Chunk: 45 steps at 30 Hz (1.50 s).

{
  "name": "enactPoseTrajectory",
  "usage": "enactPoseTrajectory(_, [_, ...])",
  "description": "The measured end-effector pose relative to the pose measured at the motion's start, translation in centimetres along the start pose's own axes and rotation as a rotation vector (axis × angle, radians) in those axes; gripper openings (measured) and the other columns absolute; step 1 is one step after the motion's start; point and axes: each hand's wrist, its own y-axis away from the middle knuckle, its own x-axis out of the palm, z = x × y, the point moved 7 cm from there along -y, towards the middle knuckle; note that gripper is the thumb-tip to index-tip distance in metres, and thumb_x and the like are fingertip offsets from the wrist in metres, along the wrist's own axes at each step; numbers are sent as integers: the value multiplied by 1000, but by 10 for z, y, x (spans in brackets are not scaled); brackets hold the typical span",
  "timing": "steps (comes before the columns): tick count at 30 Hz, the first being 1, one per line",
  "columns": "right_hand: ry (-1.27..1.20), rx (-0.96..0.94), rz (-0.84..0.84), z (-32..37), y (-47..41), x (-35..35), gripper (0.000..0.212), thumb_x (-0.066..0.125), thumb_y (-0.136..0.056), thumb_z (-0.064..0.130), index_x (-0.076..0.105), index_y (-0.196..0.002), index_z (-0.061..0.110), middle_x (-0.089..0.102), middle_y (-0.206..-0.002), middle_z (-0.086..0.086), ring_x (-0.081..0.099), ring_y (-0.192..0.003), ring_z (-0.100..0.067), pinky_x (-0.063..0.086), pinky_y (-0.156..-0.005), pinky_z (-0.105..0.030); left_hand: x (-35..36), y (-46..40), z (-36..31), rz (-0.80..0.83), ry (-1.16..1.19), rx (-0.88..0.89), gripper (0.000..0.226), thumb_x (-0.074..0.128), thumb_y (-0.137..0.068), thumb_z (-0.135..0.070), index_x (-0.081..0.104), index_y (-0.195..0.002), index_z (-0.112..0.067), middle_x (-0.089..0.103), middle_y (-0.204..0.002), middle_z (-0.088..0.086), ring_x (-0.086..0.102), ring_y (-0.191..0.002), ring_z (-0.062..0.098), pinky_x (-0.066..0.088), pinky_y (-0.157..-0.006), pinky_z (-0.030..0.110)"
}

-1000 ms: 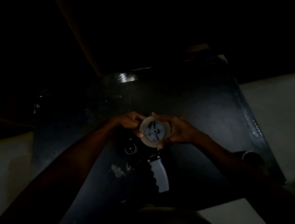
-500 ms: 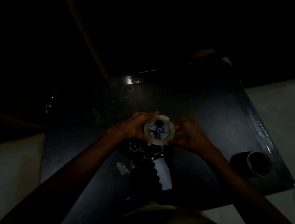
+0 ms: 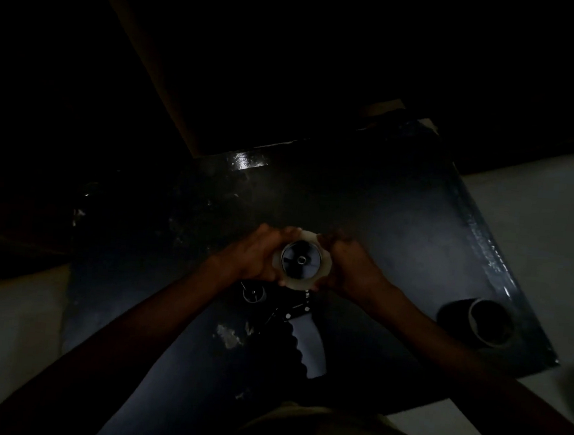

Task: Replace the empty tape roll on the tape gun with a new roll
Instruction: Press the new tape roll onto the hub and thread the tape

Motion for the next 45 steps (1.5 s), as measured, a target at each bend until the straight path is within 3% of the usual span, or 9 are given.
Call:
enactPoseTrajectory(10, [100, 78, 130, -5, -7, -8, 80, 88, -56, 39, 58, -127, 19, 55, -128, -10, 59, -113, -28, 51, -94, -36, 2, 4, -8, 54, -4, -101, 120, 74, -35, -75, 20, -140, -55, 46, -136, -6, 51, -121, 13, 51, -97, 36])
enactPoseTrajectory(13, [-14, 138, 112, -15, -2, -7, 66, 86, -64, 28, 62, -121, 8, 58, -121, -11, 58, -111, -28, 45, -85, -20, 3, 7, -8, 59, 63, -88, 113, 83, -47, -57, 26, -143, -45, 41, -138, -3, 45, -122, 15, 45, -101, 35])
enactPoseTrajectory(15, [-42, 137, 53, -15, -2, -10, 56, 83, -70, 18, 60, -117, 0, 56, -115, -12, 57, -111, -30, 39, -77, -12, 0, 8, -6, 35, 43, -55, 114, 81, -46, -65, 25, -143, -47, 44, -138, -5, 47, -123, 14, 47, -102, 37])
enactPoseTrajectory(22, [8, 96, 103, 3, -5, -13, 73, 90, -52, 37, 65, -116, 14, 53, -124, -10, 58, -110, -27, 51, -91, -39, 0, 9, -7, 42, -31, -54, 118, 75, -44, -73, 16, -144, -50, 43, -142, -12, 46, -128, 11, 48, -100, 35])
enactPoseTrajectory(29, [28, 118, 102, 0, -8, -14, 68, 91, -56, 30, 64, -114, 9, 55, -122, -13, 59, -107, -28, 50, -87, -34, 4, 7, -1, 40, 37, -61, 119, 78, -40, -76, 22, -142, -53, 46, -140, -10, 47, -128, 11, 48, -101, 38])
enactPoseTrajectory(32, [-29, 168, 129, -10, -9, -5, 70, 92, -54, 31, 63, -114, 9, 58, -120, -8, 63, -104, -22, 52, -85, -30, -9, 11, -19, 25, 58, -33, 113, 87, -46, -53, 33, -144, -34, 51, -140, -2, 51, -126, 16, 47, -103, 37])
enactPoseTrajectory(35, [-66, 167, 106, -17, -10, -3, 52, 78, -78, 15, 57, -121, -3, 56, -119, -8, 64, -97, -4, 42, -74, -10, -18, 12, -33, -16, 90, 22, 109, 91, -47, -38, 41, -141, -20, 55, -137, 4, 54, -123, 18, 44, -105, 31])
enactPoseTrajectory(38, [-68, 179, 98, -14, -10, -3, 55, 85, -68, 25, 63, -114, 4, 58, -119, -11, 61, -106, -23, 39, -75, -19, -15, 14, -28, -27, 116, 19, 109, 91, -45, -39, 42, -141, -21, 55, -137, 2, 55, -122, 15, 47, -103, 31])
enactPoseTrajectory(45, [-113, 170, 64, -17, -10, 0, 53, 85, -65, 24, 66, -112, 9, 58, -119, -10, 59, -109, -25, 33, -73, -13, -7, 9, -25, -29, 109, 26, 111, 86, -41, -50, 39, -139, -28, 53, -139, 0, 53, -125, 17, 47, -104, 37])
